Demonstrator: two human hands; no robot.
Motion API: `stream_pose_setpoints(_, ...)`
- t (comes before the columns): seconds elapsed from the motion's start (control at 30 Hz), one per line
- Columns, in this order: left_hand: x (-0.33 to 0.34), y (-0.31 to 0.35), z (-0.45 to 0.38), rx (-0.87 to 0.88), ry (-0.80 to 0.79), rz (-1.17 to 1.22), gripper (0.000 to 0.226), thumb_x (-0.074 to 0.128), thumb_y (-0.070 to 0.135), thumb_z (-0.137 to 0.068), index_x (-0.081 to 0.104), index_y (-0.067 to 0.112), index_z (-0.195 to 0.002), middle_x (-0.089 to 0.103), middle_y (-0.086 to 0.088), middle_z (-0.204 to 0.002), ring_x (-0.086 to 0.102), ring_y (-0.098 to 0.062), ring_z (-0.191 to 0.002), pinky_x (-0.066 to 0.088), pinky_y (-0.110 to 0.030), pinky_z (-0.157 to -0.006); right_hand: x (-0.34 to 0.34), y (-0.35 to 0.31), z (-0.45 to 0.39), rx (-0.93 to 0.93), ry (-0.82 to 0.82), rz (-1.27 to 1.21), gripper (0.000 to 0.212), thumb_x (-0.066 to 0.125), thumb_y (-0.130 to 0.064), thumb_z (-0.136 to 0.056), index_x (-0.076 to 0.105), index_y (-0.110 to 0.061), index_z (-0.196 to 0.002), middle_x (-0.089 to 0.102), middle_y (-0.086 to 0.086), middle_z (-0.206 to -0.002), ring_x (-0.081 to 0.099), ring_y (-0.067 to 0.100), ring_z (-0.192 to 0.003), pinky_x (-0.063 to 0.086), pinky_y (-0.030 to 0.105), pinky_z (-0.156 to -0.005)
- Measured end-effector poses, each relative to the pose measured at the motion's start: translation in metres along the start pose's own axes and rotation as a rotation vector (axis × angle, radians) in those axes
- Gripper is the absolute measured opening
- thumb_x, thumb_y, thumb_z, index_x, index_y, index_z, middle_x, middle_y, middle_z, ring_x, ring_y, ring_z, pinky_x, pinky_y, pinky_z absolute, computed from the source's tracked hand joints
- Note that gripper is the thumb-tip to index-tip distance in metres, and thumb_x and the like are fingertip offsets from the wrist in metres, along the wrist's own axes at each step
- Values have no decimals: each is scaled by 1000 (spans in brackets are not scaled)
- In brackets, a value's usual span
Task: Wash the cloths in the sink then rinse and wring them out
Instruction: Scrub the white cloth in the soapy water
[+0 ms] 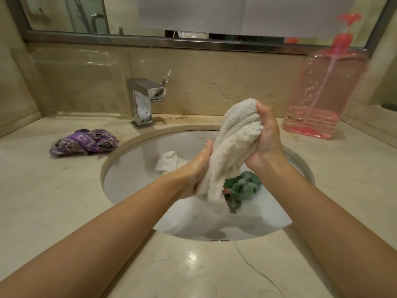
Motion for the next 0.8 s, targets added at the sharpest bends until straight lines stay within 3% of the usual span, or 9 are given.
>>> stream_pose_setpoints(0.07,-11,0,-1,-33,153,97,69,19,65,-97,60,17,-123,71,-10,-91,68,-22,-72,57,-30,-60,-8,-1,-5,13,19,36,33,49,-43,-92,64,-14,-87,66,2,-76,66,18,-72,55,29,-68)
stream_pose_setpoints(0.2,-46,2,4,55,578,229,57,34,50,-100,24,15,-144,47,-10,-133,50,-32,-118,43,-43,-101,-23,24,1,327,-1,316,59,57,-62,-78,71,-9,-100,73,12,-96,69,29,-92,55,44,-79)
stream_pose_setpoints(0.27,-56,11,2,173,627,233,31,32,43,-103,26,19,-121,48,-3,-111,46,-26,-109,39,-39,-98,-28,48,13,584,-23,337,78,64,-66,-67,66,-7,-117,68,21,-113,63,39,-107,48,58,-89)
stream_pose_setpoints(0.33,-63,20,7,246,665,194,24,29,44,-103,26,21,-110,43,4,-90,46,-24,-103,40,-41,-97,-24,58,20,672,-62,335,66,72,-48,-69,63,-7,-120,66,21,-117,61,37,-110,47,55,-96)
stream_pose_setpoints(0.43,-73,23,5,242,666,44,29,27,48,-102,33,22,-114,53,-3,-108,50,-29,-111,39,-48,-104,-22,54,15,615,-44,412,33,67,-16,-73,64,-5,-104,67,15,-100,63,27,-91,55,36,-73)
stream_pose_setpoints(0.53,-71,10,-4,53,539,-299,69,19,64,-96,46,10,-131,53,-14,-132,52,-33,-119,38,-45,-107,-27,40,7,488,14,499,10,51,-4,-83,60,-10,-85,61,9,-82,58,20,-74,46,26,-52)
stream_pose_setpoints(0.63,-59,-11,-17,-83,323,-313,89,24,79,-86,63,6,-119,64,-19,-120,62,-33,-110,44,-42,-104,-21,25,0,296,-15,622,23,47,5,-80,59,-13,-86,56,4,-80,53,16,-68,44,24,-52)
stream_pose_setpoints(0.77,-86,-31,-49,-138,386,-282,113,42,103,-43,67,13,-108,72,-7,-109,70,-23,-91,53,-35,-90,-16,15,-3,118,-19,838,43,53,11,-73,70,-19,-98,62,3,-78,58,15,-75,49,30,-66)
stream_pose_setpoints(0.8,-89,-35,-53,-146,385,-271,114,40,103,-46,66,10,-107,73,-6,-103,71,-21,-86,54,-31,-82,-17,13,-3,101,-4,879,43,54,12,-72,72,-20,-95,64,3,-78,59,15,-77,50,32,-72)
Point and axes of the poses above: each hand's wrist, its own z-axis away from the middle knuckle, its own x-axis out of the palm, y = z × x, the point moved 7 cm from there along -z, towards the middle knuckle
